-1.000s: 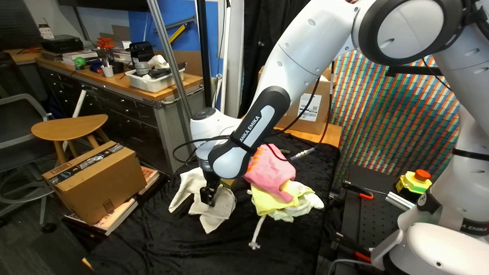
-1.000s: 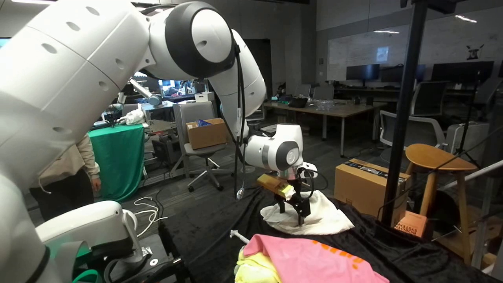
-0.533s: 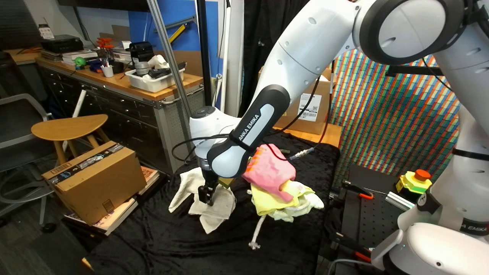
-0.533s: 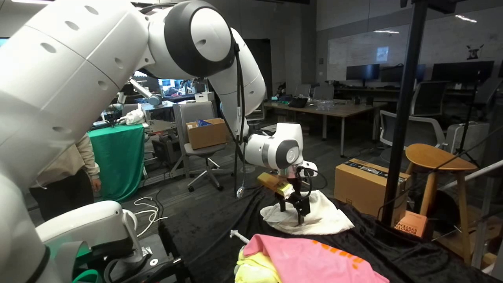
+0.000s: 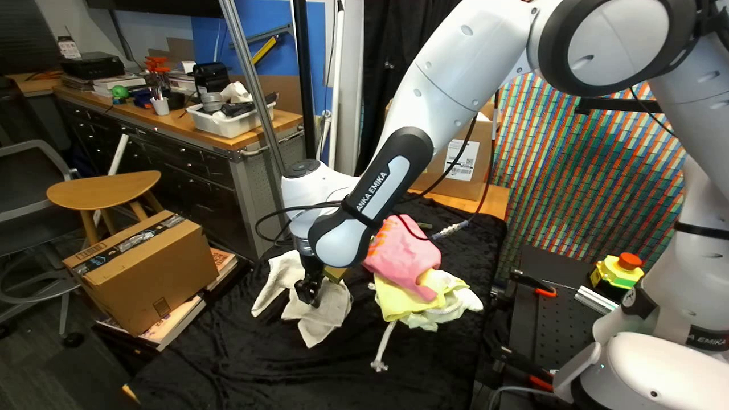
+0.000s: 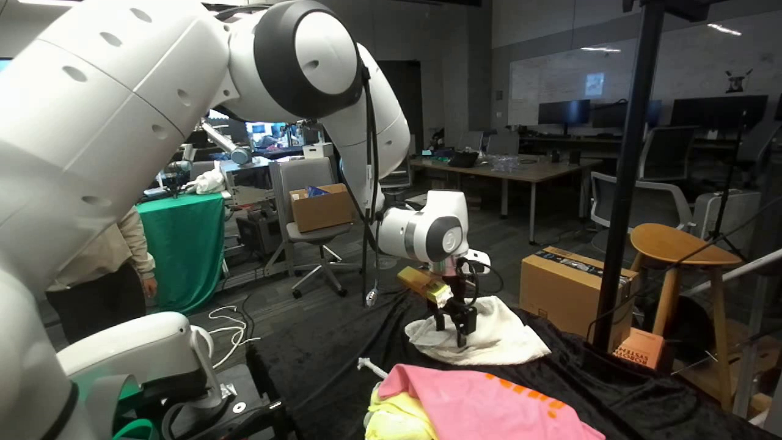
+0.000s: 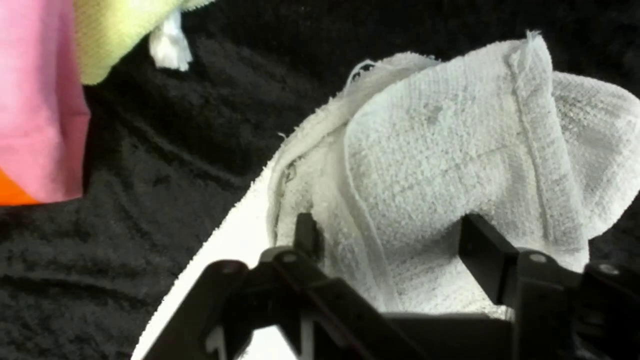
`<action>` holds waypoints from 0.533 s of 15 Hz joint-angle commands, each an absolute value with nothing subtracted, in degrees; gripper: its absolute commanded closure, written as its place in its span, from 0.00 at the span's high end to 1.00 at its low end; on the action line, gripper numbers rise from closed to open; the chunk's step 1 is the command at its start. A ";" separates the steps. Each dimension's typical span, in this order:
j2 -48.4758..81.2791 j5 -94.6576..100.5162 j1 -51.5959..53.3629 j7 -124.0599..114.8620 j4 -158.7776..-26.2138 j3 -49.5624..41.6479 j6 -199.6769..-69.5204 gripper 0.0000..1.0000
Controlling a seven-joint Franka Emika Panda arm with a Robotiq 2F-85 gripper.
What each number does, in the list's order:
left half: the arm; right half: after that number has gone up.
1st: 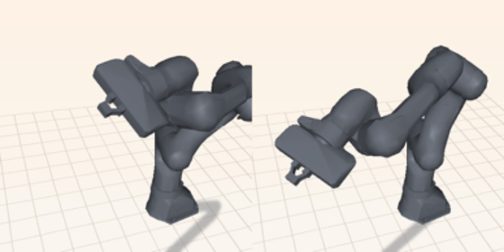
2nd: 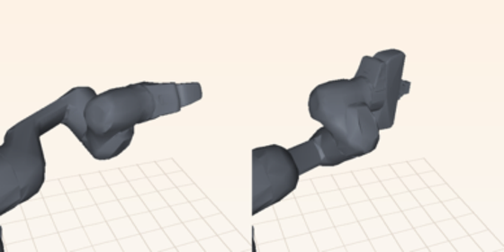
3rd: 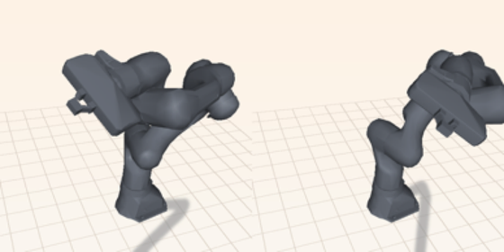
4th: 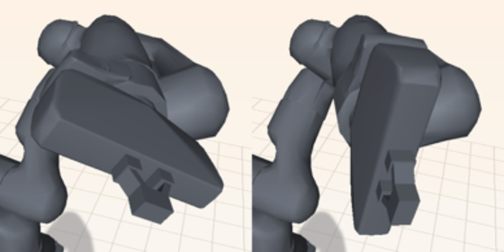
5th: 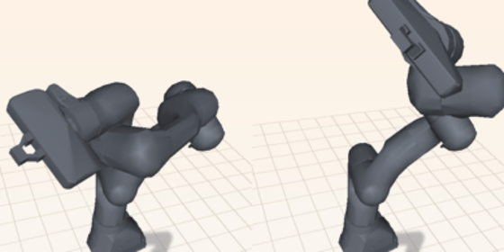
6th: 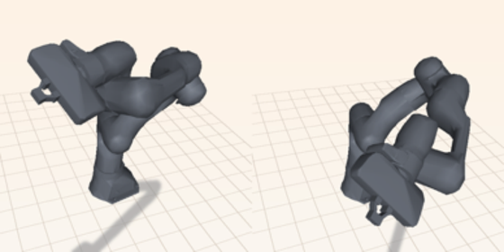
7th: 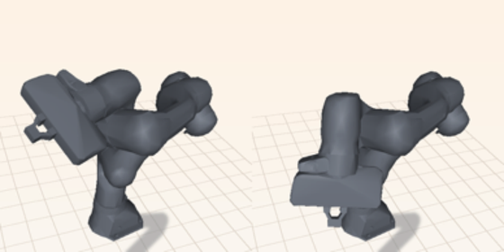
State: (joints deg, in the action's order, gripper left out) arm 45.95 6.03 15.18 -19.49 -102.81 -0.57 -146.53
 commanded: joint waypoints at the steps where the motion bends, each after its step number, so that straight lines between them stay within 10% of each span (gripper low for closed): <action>1: 42.81 5.87 17.09 -21.53 -105.99 -2.14 -147.41 0.45; 8: 38.51 8.10 20.05 -23.61 -109.72 -4.45 -147.97 0.01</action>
